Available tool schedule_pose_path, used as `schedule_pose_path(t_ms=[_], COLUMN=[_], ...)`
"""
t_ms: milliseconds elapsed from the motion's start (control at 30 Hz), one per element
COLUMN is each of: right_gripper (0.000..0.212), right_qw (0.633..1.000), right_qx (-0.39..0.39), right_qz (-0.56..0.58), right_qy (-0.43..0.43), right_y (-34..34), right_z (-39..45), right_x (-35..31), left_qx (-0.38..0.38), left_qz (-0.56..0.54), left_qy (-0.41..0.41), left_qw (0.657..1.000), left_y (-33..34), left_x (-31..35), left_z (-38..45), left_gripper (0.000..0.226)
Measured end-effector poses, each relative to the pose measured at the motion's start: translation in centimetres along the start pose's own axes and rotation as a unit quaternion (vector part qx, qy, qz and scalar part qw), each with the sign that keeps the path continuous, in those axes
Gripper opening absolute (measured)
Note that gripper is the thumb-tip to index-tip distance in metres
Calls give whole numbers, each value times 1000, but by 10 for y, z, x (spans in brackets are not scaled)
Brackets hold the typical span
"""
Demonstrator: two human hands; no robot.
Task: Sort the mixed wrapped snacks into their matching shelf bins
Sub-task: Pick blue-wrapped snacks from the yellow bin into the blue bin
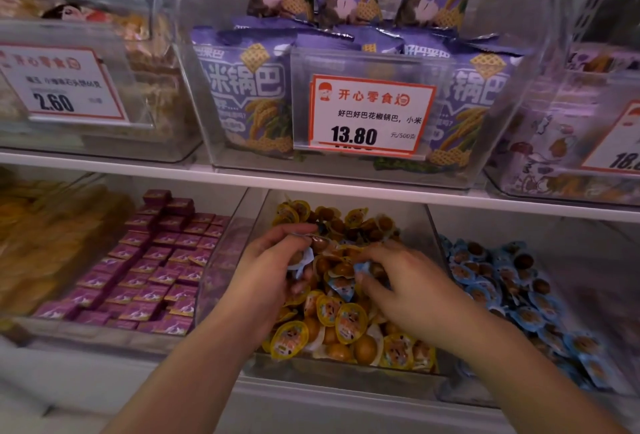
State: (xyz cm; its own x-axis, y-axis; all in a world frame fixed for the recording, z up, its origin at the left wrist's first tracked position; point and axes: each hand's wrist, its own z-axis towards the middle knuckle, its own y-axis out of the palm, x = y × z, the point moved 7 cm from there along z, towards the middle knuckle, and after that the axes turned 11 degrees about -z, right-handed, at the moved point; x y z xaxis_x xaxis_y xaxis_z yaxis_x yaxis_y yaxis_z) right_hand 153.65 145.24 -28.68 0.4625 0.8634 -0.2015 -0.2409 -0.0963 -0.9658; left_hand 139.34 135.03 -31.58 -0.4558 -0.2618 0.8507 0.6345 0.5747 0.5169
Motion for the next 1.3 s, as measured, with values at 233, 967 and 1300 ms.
schedule_pose_path(t_ms=[233,967,1300], right_gripper=[30,46,32], right_qw=[994,614,584], right_qx=[-48,-87,20], right_qz=[-101,759,771], right_qy=[4,200,256], right_y=[32,9,-10], right_z=[11,-10,-48], right_x=[-25,-23,0], left_qx=[-7,-94,-159], left_qz=[45,376,448], left_qy=[25,367,364], left_qw=[999,846,801], left_y=[-5,65,126], left_x=[1,19,-16], left_z=[-1,-44,-70], left_gripper=[22,34,67])
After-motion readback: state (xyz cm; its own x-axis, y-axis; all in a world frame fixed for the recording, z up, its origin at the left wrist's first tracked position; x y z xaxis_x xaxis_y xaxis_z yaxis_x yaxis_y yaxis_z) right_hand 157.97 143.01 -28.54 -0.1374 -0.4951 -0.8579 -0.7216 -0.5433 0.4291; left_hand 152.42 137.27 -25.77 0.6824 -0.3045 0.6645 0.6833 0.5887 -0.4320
